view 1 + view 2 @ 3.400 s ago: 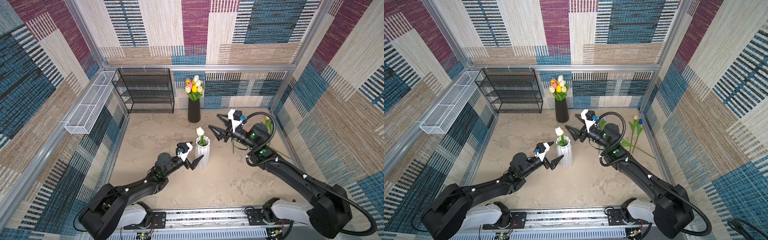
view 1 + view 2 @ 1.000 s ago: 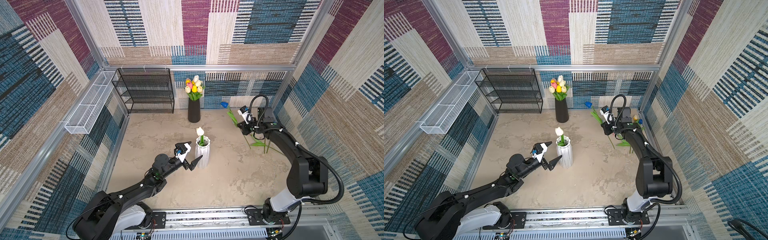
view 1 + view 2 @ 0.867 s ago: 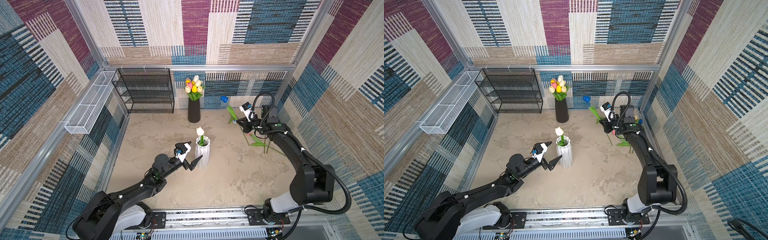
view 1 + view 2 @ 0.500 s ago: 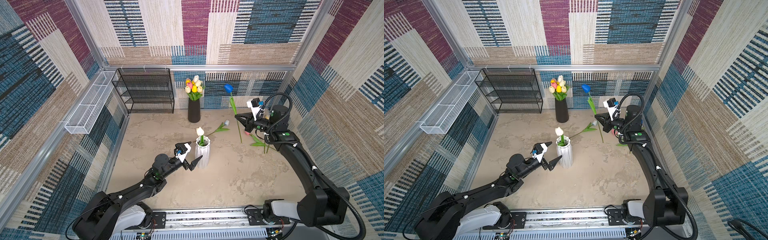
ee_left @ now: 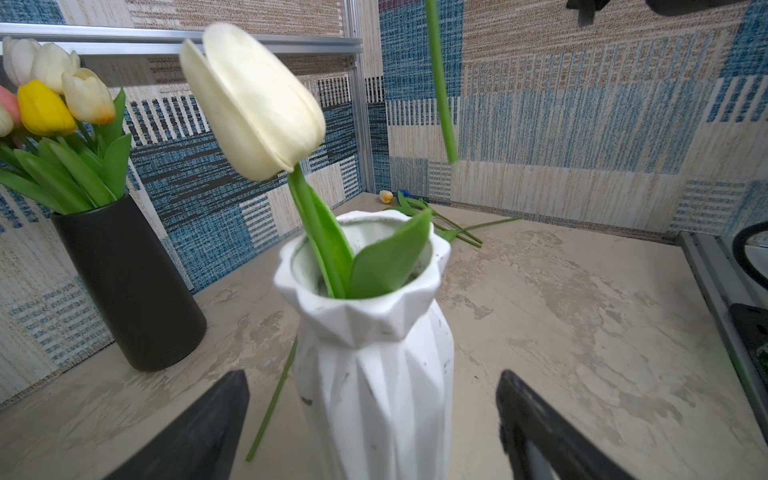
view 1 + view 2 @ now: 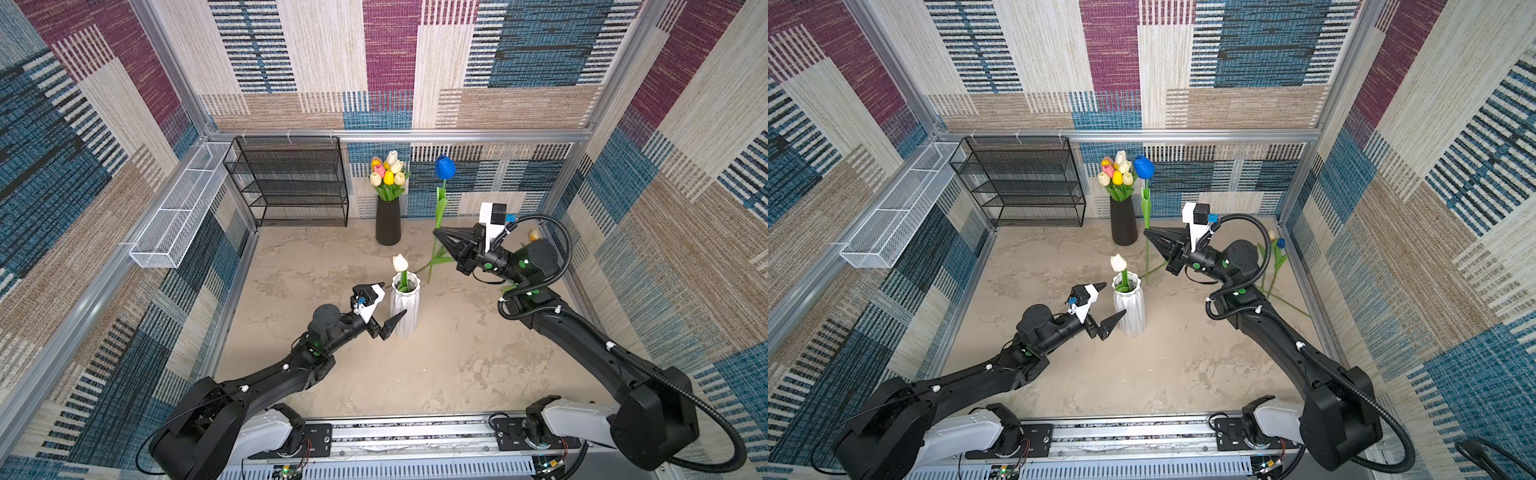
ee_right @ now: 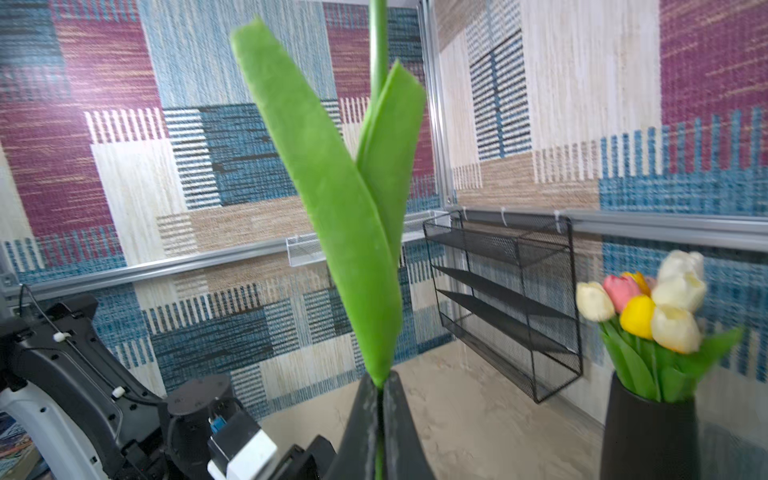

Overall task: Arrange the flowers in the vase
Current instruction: 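Carry the blue tulip to the white vase and lower its stem in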

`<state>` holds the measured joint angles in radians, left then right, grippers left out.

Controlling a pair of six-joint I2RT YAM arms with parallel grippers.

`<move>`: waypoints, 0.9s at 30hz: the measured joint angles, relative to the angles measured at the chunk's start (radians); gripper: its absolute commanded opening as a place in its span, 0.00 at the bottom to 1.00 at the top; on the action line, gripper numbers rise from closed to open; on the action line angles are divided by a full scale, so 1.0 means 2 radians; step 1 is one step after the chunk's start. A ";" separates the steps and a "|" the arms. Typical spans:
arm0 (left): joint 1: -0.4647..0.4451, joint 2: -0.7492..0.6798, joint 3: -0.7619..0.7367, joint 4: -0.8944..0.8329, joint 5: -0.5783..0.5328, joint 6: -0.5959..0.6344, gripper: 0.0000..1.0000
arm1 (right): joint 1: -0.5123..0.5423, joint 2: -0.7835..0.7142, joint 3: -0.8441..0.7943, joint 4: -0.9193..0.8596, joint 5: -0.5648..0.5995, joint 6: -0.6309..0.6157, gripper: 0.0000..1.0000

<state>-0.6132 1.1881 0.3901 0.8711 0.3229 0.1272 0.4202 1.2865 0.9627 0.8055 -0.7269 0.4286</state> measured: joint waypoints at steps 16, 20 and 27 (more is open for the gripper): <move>0.000 -0.003 -0.001 -0.001 0.000 0.000 0.96 | 0.038 0.049 -0.041 0.104 0.041 -0.008 0.00; 0.000 -0.002 -0.001 -0.001 0.000 0.002 0.96 | 0.040 0.046 -0.059 0.105 0.039 -0.023 0.00; 0.000 0.001 -0.001 0.000 0.000 0.002 0.96 | 0.055 0.039 -0.104 0.104 0.013 -0.066 0.01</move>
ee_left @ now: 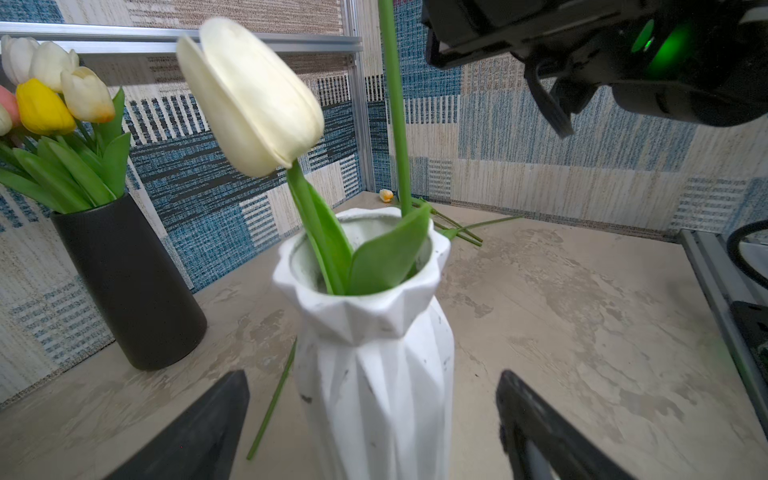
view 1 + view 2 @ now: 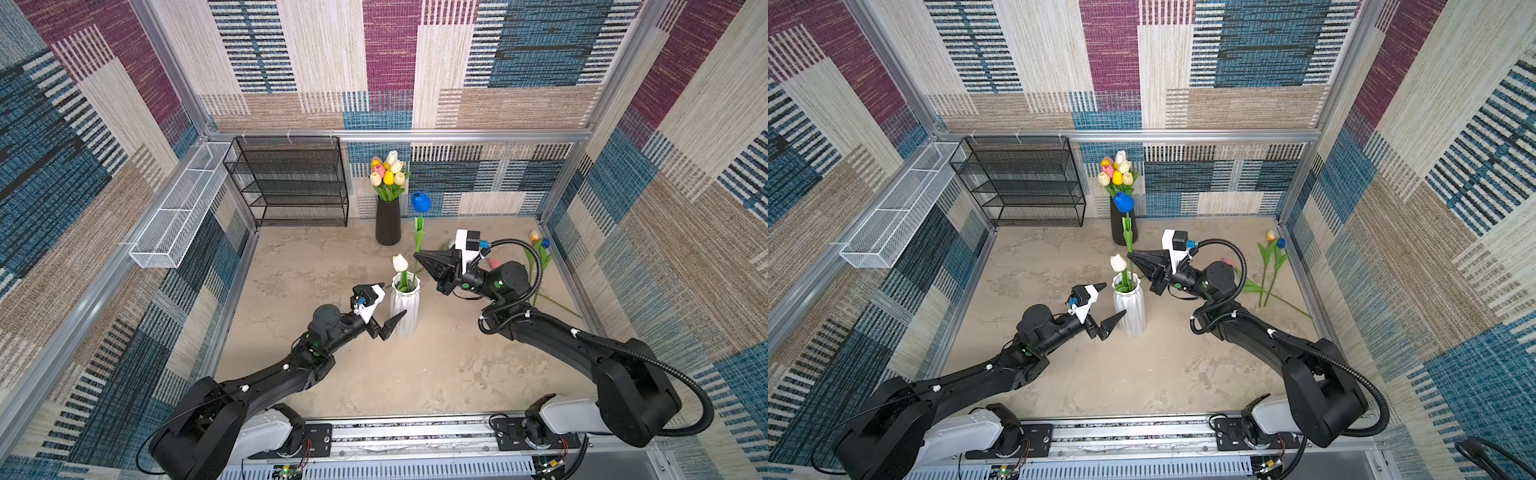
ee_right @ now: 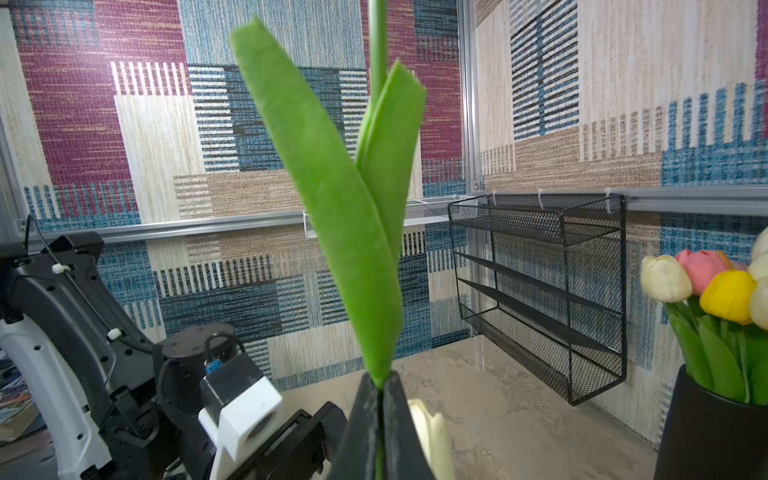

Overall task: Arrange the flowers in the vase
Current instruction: 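Carry the blue tulip to the white vase and lower its stem in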

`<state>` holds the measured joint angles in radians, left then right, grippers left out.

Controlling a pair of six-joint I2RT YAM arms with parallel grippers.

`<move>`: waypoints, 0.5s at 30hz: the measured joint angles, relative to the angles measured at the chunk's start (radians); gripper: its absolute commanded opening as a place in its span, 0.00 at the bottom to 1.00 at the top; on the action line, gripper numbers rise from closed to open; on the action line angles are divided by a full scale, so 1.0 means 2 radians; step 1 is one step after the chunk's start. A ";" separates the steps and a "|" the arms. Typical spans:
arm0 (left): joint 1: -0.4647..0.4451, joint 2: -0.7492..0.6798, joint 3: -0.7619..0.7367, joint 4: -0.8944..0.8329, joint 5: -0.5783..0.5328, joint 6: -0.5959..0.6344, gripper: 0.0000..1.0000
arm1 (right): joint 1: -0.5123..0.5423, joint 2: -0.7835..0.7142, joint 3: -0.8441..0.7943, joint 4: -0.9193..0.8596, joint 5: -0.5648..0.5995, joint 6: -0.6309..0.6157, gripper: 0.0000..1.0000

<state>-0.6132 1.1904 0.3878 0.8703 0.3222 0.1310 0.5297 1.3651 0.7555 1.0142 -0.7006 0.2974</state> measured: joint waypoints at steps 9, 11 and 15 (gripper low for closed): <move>0.000 0.006 0.000 0.002 0.000 0.000 0.96 | 0.010 -0.010 -0.036 -0.007 -0.006 -0.060 0.10; 0.000 0.008 0.000 0.001 0.000 0.000 0.96 | 0.010 -0.010 -0.039 -0.009 -0.002 -0.065 0.19; 0.000 0.012 0.000 0.003 0.000 0.000 0.96 | 0.010 -0.011 -0.043 -0.029 0.008 -0.072 0.31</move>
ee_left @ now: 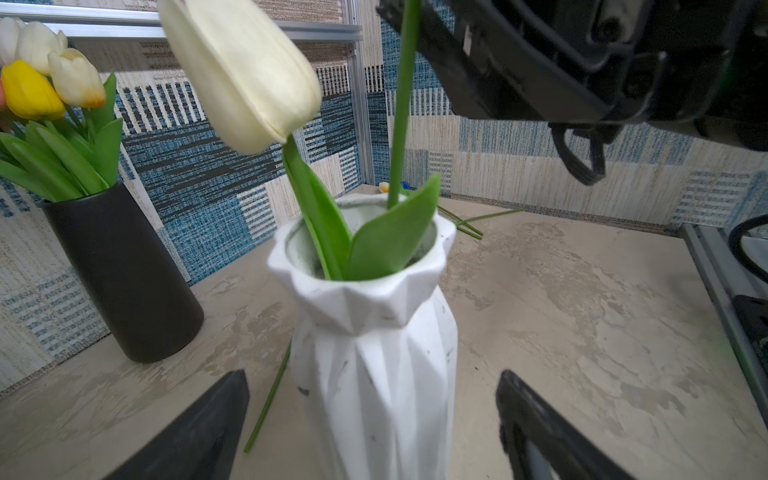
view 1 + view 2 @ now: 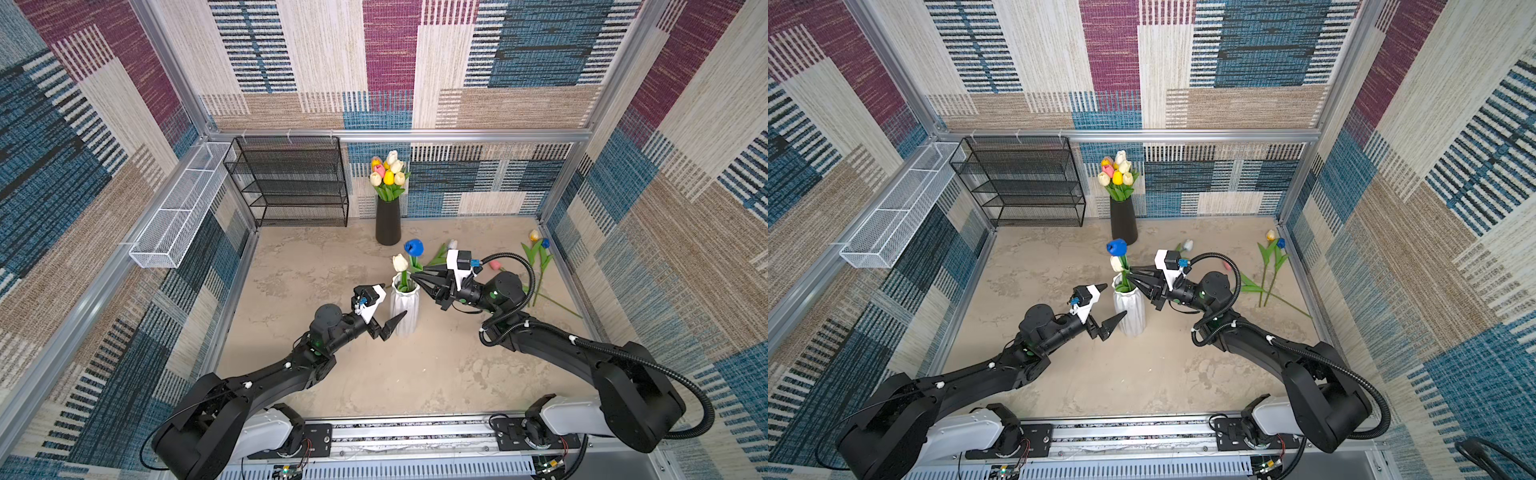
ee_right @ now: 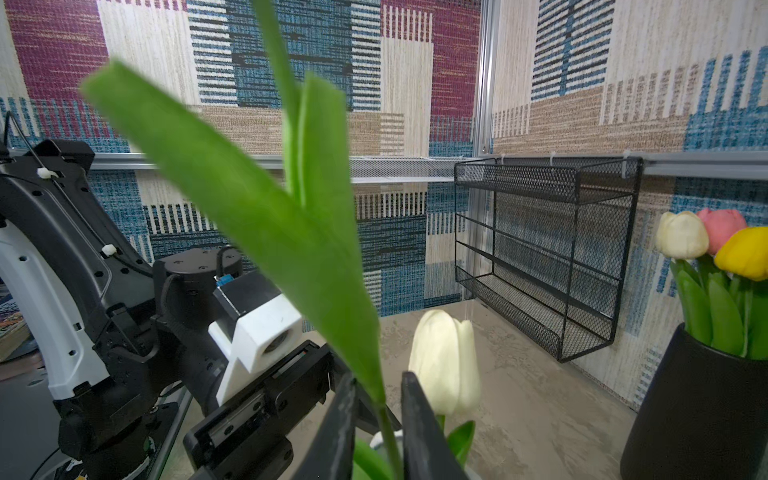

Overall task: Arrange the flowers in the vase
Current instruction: 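Carry the blue tulip to the white vase and lower its stem in, then open the right gripper and withdraw it from the white vase, then move the right gripper down to the light blue tulip and grasp its stem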

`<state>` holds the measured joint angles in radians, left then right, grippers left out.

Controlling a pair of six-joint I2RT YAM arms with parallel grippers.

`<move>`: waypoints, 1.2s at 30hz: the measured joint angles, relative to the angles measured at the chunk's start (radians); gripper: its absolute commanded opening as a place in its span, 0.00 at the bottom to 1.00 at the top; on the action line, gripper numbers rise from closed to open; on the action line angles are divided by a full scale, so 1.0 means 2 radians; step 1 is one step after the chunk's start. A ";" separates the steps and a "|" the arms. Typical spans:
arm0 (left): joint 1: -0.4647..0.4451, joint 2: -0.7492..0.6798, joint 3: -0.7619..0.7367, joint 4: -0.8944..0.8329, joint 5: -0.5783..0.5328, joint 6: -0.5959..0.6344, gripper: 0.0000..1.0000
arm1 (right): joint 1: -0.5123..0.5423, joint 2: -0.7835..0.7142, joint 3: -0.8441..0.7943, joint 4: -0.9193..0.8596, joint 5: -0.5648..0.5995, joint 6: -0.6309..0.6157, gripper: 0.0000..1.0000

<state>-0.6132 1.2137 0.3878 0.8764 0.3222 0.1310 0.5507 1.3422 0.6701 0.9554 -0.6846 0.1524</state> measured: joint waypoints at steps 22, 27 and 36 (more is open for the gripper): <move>0.000 -0.008 -0.009 0.004 -0.002 0.000 0.96 | -0.022 -0.109 0.028 -0.122 0.119 -0.031 0.55; 0.000 -0.012 -0.016 0.009 -0.016 0.000 0.96 | -0.100 -0.020 0.118 -0.225 0.188 0.063 0.44; 0.001 -0.015 -0.023 0.019 -0.027 0.000 0.96 | -0.067 0.264 0.340 -0.540 0.295 0.144 0.37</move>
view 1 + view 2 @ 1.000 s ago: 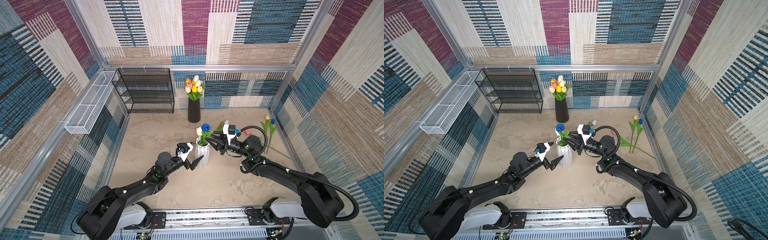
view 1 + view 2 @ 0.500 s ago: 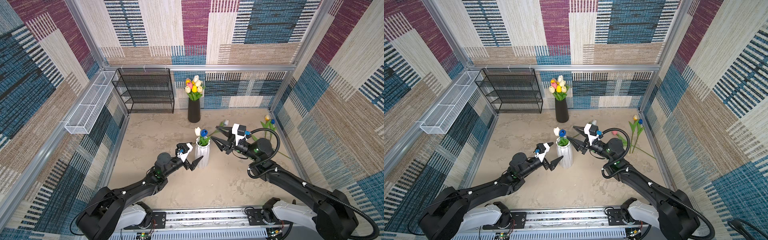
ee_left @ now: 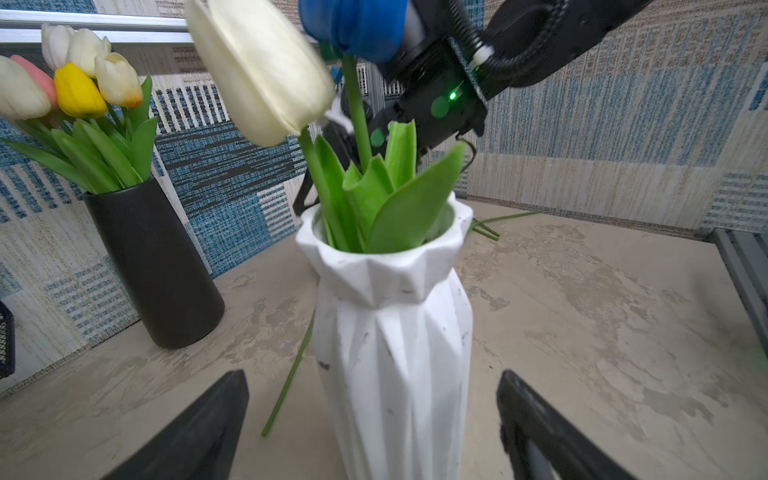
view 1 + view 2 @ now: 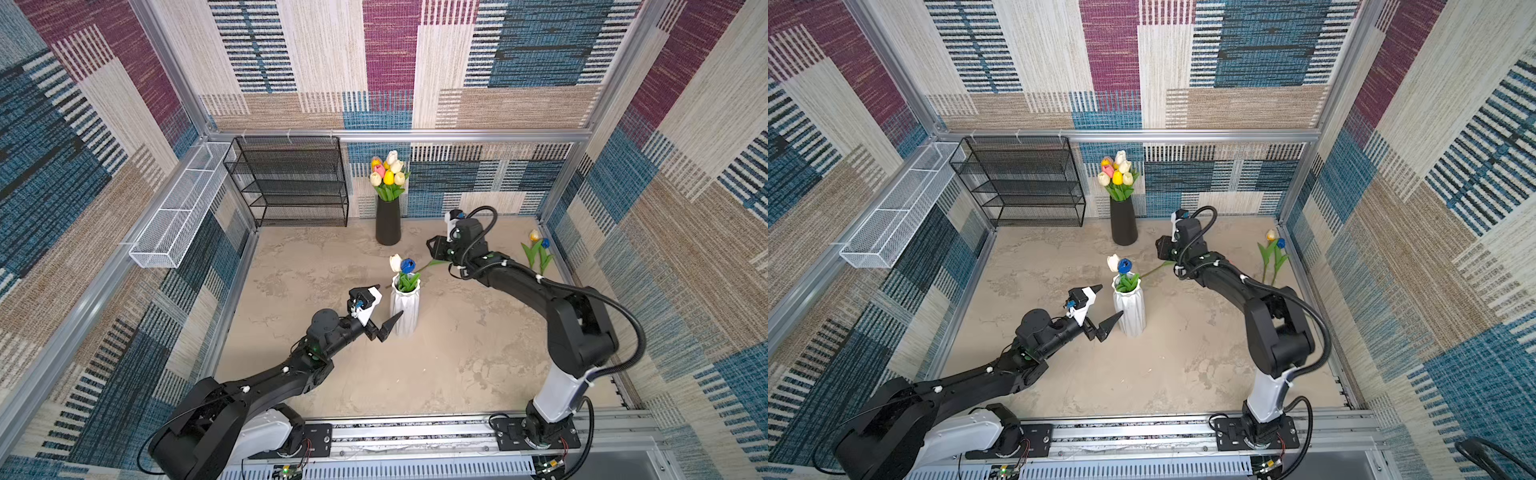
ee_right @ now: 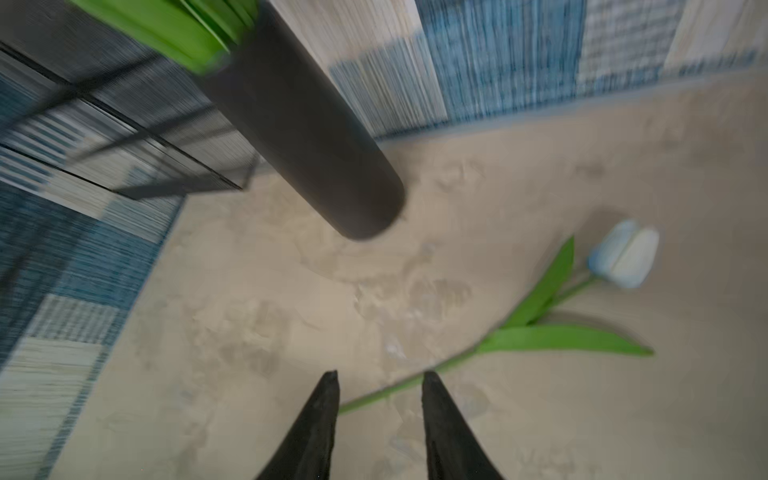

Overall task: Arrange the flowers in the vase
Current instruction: 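Move the right gripper down to the light blue tulip and grasp its stem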

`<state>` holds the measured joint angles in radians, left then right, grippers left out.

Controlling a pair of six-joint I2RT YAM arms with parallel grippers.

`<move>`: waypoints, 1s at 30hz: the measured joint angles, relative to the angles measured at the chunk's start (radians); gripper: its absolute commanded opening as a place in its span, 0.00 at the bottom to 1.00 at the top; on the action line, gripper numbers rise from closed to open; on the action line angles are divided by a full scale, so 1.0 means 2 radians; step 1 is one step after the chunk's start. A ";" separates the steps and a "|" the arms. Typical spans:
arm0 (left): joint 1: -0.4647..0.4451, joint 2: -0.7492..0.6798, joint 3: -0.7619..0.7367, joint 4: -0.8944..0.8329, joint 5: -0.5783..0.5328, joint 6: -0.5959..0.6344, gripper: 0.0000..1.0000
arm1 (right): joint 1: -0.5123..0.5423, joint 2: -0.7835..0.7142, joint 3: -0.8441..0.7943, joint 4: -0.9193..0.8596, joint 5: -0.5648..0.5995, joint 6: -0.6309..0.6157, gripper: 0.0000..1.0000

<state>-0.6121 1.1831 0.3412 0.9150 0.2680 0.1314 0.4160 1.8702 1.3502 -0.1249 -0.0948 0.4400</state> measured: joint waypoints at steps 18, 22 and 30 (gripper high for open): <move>0.000 -0.011 0.001 -0.007 0.000 0.002 0.97 | 0.047 0.189 0.169 -0.165 0.131 0.090 0.40; 0.000 -0.011 0.001 -0.008 0.001 0.003 0.97 | 0.047 0.196 0.170 -0.150 0.149 0.102 0.38; 0.000 -0.006 0.001 -0.009 0.001 0.004 0.97 | 0.046 0.237 0.211 -0.124 0.189 0.101 0.20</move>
<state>-0.6113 1.1721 0.3424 0.8978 0.2699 0.1387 0.5083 2.3440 1.7729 -0.3729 0.2832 0.6411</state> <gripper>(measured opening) 0.967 0.256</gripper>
